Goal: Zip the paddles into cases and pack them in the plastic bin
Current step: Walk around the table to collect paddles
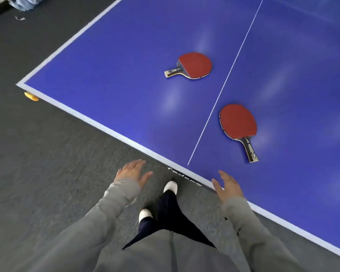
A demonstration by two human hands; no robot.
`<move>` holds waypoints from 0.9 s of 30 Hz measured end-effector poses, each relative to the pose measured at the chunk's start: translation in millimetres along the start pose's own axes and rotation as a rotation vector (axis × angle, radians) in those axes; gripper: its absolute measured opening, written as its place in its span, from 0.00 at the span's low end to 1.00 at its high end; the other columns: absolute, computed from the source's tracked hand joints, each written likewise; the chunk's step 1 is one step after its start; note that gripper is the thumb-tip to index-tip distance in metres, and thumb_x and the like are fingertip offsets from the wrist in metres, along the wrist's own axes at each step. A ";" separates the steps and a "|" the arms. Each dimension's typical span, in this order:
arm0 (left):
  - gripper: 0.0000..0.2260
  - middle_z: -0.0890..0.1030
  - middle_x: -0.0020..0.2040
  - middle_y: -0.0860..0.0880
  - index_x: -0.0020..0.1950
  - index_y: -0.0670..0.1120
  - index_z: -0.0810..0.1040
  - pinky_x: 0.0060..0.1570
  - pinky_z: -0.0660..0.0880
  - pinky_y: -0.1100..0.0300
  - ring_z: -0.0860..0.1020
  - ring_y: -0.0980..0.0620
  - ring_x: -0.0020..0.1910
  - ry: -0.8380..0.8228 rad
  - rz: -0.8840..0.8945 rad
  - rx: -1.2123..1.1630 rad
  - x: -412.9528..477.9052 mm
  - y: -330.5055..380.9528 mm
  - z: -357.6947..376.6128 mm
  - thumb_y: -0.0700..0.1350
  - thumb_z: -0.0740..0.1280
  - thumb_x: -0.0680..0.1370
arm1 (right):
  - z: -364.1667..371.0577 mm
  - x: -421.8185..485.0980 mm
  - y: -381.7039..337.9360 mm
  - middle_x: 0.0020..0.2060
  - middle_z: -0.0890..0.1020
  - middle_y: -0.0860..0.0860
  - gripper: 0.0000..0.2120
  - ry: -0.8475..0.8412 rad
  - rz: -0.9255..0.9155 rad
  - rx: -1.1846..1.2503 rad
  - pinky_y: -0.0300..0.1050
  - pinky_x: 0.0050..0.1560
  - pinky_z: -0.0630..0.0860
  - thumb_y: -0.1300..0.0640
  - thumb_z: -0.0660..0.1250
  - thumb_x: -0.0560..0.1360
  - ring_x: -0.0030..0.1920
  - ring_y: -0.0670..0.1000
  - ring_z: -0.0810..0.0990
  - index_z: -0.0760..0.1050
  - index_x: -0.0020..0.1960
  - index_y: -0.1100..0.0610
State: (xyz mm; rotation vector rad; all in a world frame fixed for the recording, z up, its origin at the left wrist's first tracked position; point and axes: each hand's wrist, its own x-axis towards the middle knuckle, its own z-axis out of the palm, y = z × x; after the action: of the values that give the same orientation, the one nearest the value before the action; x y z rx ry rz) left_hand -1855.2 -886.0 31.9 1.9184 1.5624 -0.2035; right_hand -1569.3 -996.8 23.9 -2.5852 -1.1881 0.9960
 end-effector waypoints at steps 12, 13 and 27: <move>0.23 0.67 0.72 0.48 0.72 0.46 0.66 0.70 0.60 0.54 0.63 0.47 0.71 0.030 -0.043 -0.017 101.7 39.6 -50.3 0.53 0.61 0.79 | -66.5 116.9 45.2 0.63 0.71 0.63 0.26 0.389 0.258 0.055 0.60 0.60 0.65 0.51 0.69 0.74 0.65 0.64 0.66 0.69 0.67 0.63; 0.23 0.68 0.72 0.47 0.72 0.46 0.66 0.70 0.61 0.54 0.64 0.47 0.71 0.035 -0.050 -0.031 108.3 44.6 -51.8 0.52 0.61 0.79 | -70.5 124.6 48.4 0.64 0.70 0.62 0.27 0.362 0.281 0.038 0.60 0.61 0.65 0.51 0.69 0.74 0.65 0.63 0.65 0.69 0.67 0.62; 0.22 0.70 0.70 0.44 0.71 0.43 0.68 0.68 0.61 0.56 0.67 0.44 0.69 0.053 0.055 -0.118 213.9 77.2 -85.9 0.48 0.65 0.78 | -67.2 145.5 32.6 0.47 0.79 0.59 0.13 0.291 0.473 0.381 0.55 0.50 0.75 0.57 0.65 0.76 0.48 0.64 0.77 0.68 0.58 0.58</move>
State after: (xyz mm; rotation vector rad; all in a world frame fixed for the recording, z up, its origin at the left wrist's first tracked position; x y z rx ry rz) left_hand -1747.9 -668.1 21.5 1.8857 1.5187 -0.0355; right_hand -1438.5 -904.9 -10.9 -2.6124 -0.2859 0.7752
